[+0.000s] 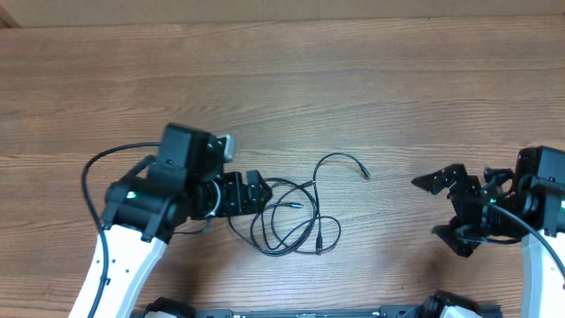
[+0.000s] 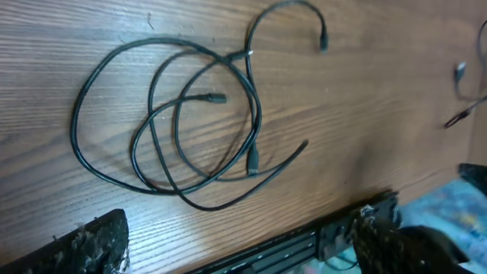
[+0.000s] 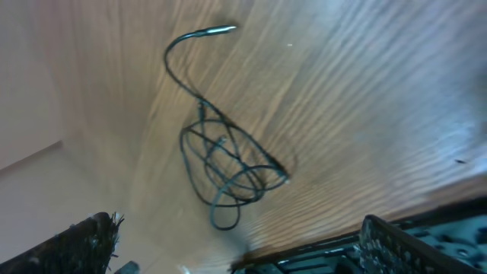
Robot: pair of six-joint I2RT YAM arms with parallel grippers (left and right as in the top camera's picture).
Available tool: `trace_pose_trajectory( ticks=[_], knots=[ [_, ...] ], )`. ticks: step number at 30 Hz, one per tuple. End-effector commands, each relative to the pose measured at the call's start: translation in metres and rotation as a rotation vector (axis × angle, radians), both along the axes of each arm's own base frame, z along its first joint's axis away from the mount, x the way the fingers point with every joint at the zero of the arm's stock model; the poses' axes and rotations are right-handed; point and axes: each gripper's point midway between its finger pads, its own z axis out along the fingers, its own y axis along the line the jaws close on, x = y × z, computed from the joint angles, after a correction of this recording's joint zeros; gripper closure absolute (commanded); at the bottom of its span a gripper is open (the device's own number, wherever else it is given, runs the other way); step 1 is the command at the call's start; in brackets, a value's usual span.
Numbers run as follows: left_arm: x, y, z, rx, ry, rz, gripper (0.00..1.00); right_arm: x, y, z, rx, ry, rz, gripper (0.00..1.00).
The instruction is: Untangle cables
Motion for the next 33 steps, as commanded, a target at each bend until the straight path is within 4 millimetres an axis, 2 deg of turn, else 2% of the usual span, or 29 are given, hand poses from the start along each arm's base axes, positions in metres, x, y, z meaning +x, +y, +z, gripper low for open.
trace_pose_trajectory(
  ticks=[1, 8, 14, 23, 25, 29, 33],
  knots=[
    [0.0, -0.006, -0.008, 0.045, 0.006, -0.006, 0.07, -0.008, -0.006, -0.001, -0.076, -0.017, 0.017, 0.0],
    [-0.007, -0.028, -0.021, 0.108, 0.004, -0.094, 0.12, -0.016, -0.004, 0.01, -0.105, -0.089, 0.016, 0.0],
    [-0.018, -0.043, -0.031, 0.145, 0.033, -0.133, 0.19, -0.031, -0.015, 0.003, -0.189, -0.029, -0.001, 0.0],
    [-0.038, -0.065, -0.051, 0.165, 0.206, 0.043, 0.18, -0.032, -0.018, 0.001, -0.208, -0.02, -0.005, 0.0],
    [-0.041, -0.072, -0.057, 0.177, 0.225, 0.037, 0.19, -0.033, -0.018, 0.001, -0.208, -0.02, -0.004, 0.0],
    [-0.038, -0.091, -0.068, 0.21, 0.108, -0.215, 0.22, -0.033, -0.018, 0.001, -0.208, -0.02, -0.005, 0.0],
    [-0.029, -0.087, -0.084, 0.324, -0.004, -0.419, 0.21, -0.033, -0.018, 0.001, -0.206, -0.016, -0.004, 0.0]
  ],
)
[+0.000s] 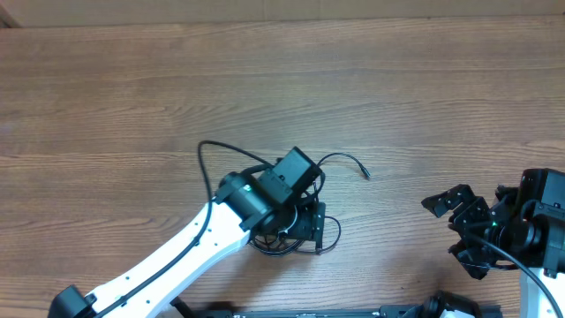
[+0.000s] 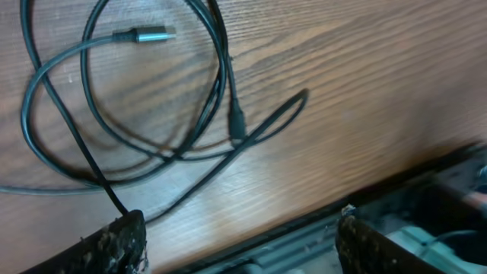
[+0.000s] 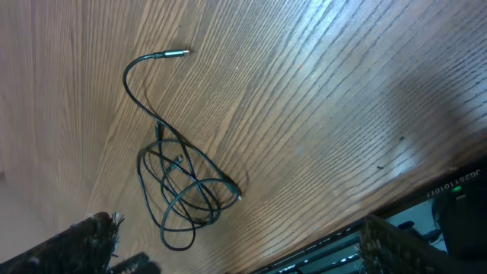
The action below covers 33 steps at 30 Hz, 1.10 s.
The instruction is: Untangle cables
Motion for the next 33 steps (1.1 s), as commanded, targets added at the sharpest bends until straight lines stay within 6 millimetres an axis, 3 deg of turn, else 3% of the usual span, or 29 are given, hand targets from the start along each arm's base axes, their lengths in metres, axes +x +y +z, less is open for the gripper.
trace_pose_trajectory(
  ticks=[1, 3, 6, 13, 17, 20, 21, 29, 33],
  knots=[
    [0.012, 0.011, -0.017, 0.126, -0.121, -0.228, 0.2, -0.001, 0.0, 0.0, -0.012, -0.003, 0.01, 0.0],
    [0.021, 0.02, -0.028, 0.211, -0.16, -0.285, 0.21, -0.003, 0.0, -0.001, -0.01, 0.002, 0.01, 0.0],
    [0.023, 0.023, -0.042, 0.261, -0.149, -0.369, 0.3, -0.006, 0.001, -0.001, -0.006, 0.016, 0.01, 0.0],
    [0.008, 0.015, -0.069, 0.244, -0.018, -0.41, 0.96, -0.004, 0.001, -0.001, -0.008, 0.009, 0.01, 0.0],
    [0.013, 0.013, -0.063, 0.237, -0.026, -0.387, 0.96, -0.004, 0.001, -0.001, -0.008, 0.01, 0.01, 0.0],
    [0.025, 0.009, -0.039, 0.212, -0.061, -0.364, 0.96, -0.005, 0.001, -0.001, -0.007, 0.014, 0.01, 0.0],
    [0.036, 0.004, -0.015, 0.185, -0.103, -0.345, 0.96, -0.006, 0.001, -0.002, -0.005, 0.017, 0.01, 0.0],
    [0.088, -0.016, 0.121, -0.01, -0.402, -0.254, 0.96, -0.006, 0.002, -0.001, -0.04, -0.022, 0.125, 0.0],
    [0.091, -0.018, 0.142, -0.034, -0.465, -0.282, 0.96, -0.006, 0.006, 0.0, -0.042, -0.052, 0.196, 0.0]
  ],
)
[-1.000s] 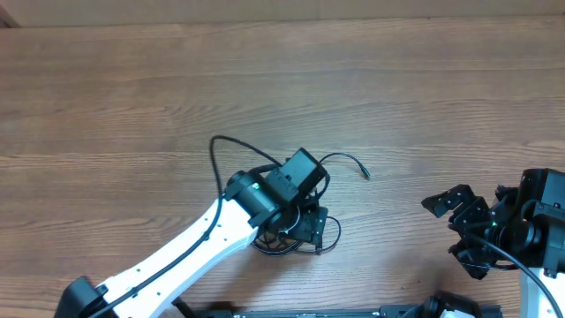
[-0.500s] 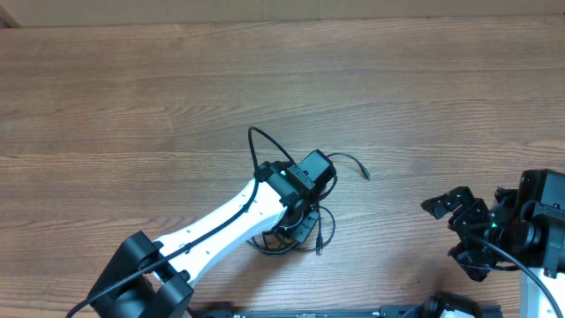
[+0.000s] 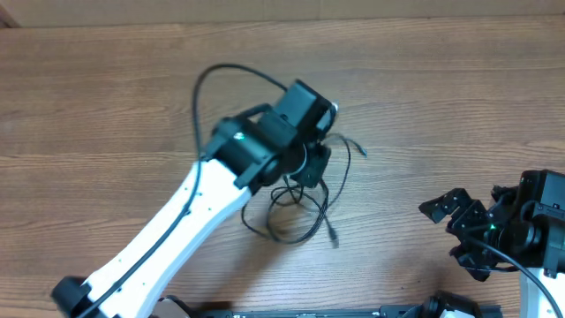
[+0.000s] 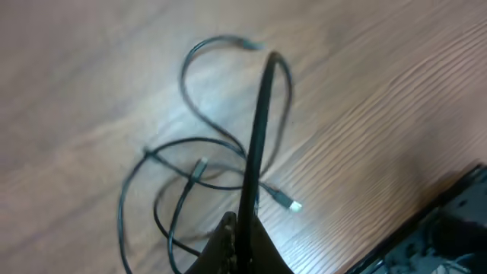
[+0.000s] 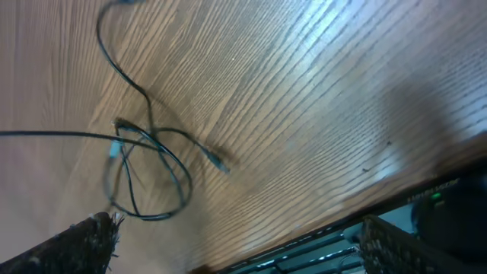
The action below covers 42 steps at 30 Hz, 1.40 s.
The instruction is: Untangle cables
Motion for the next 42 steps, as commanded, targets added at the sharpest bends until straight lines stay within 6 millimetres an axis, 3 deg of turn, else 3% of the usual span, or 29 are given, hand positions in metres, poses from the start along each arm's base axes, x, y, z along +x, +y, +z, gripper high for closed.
trace_pose_trajectory(
  ticks=[1, 4, 8, 13, 17, 23, 28, 37, 42],
  knots=[
    [0.0, 0.0, 0.024, -0.026, -0.067, -0.046, 0.96, 0.0, 0.006, 0.002, -0.006, -0.053, 0.117, 0.0],
    [-0.002, 0.002, 0.022, -0.014, -0.057, -0.051, 0.96, 0.002, 0.016, 0.007, 0.034, -0.096, 0.175, 0.0],
    [0.001, 0.002, 0.029, -0.035, -0.069, -0.031, 0.96, 0.009, 0.046, 0.029, 0.16, -0.288, 0.394, 0.0],
    [0.021, 0.002, 0.077, -0.158, -0.148, 0.066, 0.96, 0.005, 0.081, 0.065, 0.277, -0.616, 0.705, 0.0],
    [0.035, 0.01, 0.124, -0.26, -0.225, 0.143, 0.96, -0.003, 0.094, 0.082, 0.335, -0.75, 0.797, 0.0],
    [0.037, 0.023, 0.193, -0.382, -0.355, 0.17, 0.96, -0.001, 0.094, 0.084, 0.298, -0.815, 0.855, 0.01],
    [0.028, 0.03, 0.23, -0.436, -0.432, 0.158, 0.96, 0.025, 0.085, 0.089, 0.164, -0.952, 0.915, 0.0],
    [0.015, 0.039, 0.241, -0.452, -0.452, 0.156, 0.96, 0.082, 0.064, 0.116, -0.017, -1.119, 0.856, 0.0],
    [0.009, 0.042, 0.242, -0.402, -0.501, 0.087, 0.96, 0.097, 0.064, 0.131, -0.072, -1.197, 0.87, 0.0]
  ],
)
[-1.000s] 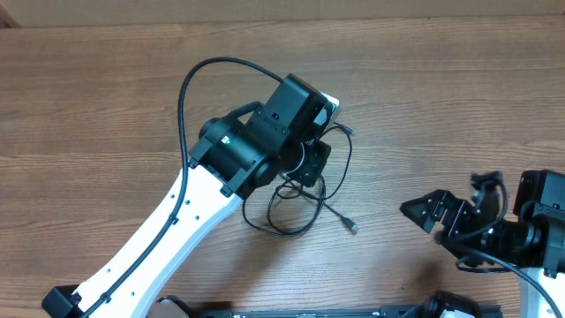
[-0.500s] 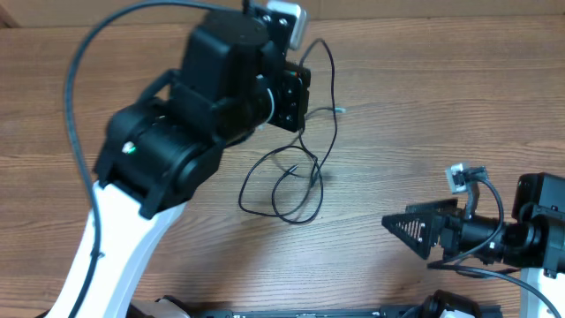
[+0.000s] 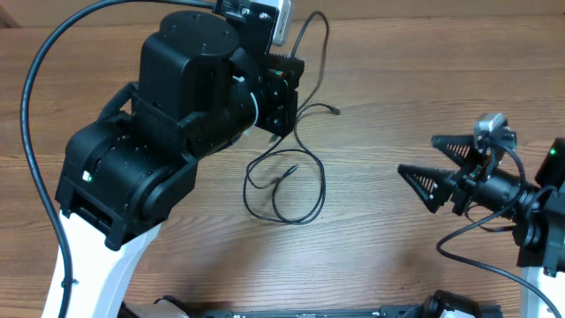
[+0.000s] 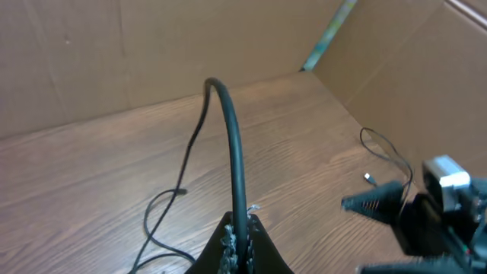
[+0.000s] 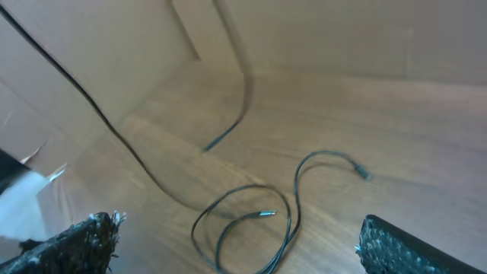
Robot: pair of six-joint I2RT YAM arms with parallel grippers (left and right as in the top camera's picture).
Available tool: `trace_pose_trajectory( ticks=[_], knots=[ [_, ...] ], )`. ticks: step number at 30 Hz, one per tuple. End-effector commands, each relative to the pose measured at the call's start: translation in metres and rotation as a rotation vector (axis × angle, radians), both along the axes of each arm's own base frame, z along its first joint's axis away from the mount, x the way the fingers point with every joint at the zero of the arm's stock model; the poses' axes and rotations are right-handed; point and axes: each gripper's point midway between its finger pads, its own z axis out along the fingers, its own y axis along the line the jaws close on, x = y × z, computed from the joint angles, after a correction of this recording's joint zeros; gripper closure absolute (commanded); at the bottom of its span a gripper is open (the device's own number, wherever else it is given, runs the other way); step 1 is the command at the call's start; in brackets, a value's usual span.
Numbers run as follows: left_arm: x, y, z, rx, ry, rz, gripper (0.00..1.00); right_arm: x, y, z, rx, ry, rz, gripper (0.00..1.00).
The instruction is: Untangle cables
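My left gripper [image 4: 242, 230] is shut on a black cable [image 4: 228, 129] and held high above the wooden table [image 3: 459, 62]. In the overhead view the left gripper [image 3: 284, 88] fills the upper left. From it the held cable [image 3: 311, 40] arches up, then drops to a loose loop [image 3: 284, 190] on the table, with one plug [image 3: 334, 109] lying to the right. My right gripper [image 3: 433, 166] is open, right of the loop and pointing at it. In its own view the right gripper [image 5: 236, 232] has the loop [image 5: 247, 221] and a plug [image 5: 364, 175] on the table between its spread fingers.
Cardboard walls [image 4: 76, 61] close off the back and right of the table. A thin wire [image 4: 384, 152] of the right arm hangs near that arm. The left arm's own thick black cable [image 3: 40, 97] arcs over the left side.
My left gripper has gone much higher with the cable, and the heap below has opened into one loose loop. My right gripper has moved up from the front edge and points at the loop.
At first my left gripper was open to the left of the tangled loops. Then it stood open over them. After that it was shut on a strand and lifted it. Now it holds the strand high, the loops are looser, and the right gripper faces them.
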Motion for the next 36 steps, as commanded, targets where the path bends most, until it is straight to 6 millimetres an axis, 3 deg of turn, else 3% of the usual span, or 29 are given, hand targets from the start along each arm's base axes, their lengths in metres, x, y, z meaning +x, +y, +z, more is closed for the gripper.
trace_pose_trajectory(
  ticks=[1, 5, 9, 13, 17, 19, 23, 26, 31, 36],
  knots=[
    [-0.016, 0.005, 0.015, 0.043, -0.093, -0.077, 0.96, 0.004, 0.008, 0.005, 0.026, 0.009, 0.014, 0.0],
    [-0.042, -0.011, 0.012, 0.115, -0.164, -0.313, 0.96, 0.01, 0.025, 0.01, 0.011, -0.049, 0.097, 0.02],
    [-0.067, -0.019, -0.001, 0.173, -0.182, -0.498, 0.96, 0.017, 0.044, 0.011, 0.004, -0.089, 0.18, 0.11],
    [-0.08, -0.019, -0.01, 0.187, -0.153, -0.565, 0.96, 0.028, 0.06, 0.01, 0.0, -0.126, 0.244, 0.2],
    [-0.088, -0.024, -0.007, 0.155, -0.152, -0.613, 0.96, 0.035, 0.076, 0.003, 0.004, -0.126, 0.304, 0.26],
    [-0.092, -0.027, -0.003, 0.133, -0.165, -0.641, 0.96, 0.039, 0.084, -0.004, 0.004, -0.107, 0.325, 0.35],
    [-0.088, -0.029, 0.003, 0.126, -0.196, -0.63, 0.96, 0.045, 0.089, -0.018, 0.005, -0.049, 0.333, 0.68],
    [-0.079, -0.028, 0.011, 0.083, -0.189, -0.579, 0.96, 0.045, 0.09, -0.021, 0.033, 0.003, 0.325, 0.69],
    [-0.048, -0.015, 0.024, 0.014, -0.149, -0.373, 0.96, 0.028, 0.103, -0.012, 0.091, -0.003, 0.431, 0.69],
    [-0.041, -0.016, 0.039, -0.082, -0.134, -0.318, 0.96, 0.013, 0.118, -0.008, 0.11, -0.013, 0.515, 0.71]
  ],
)
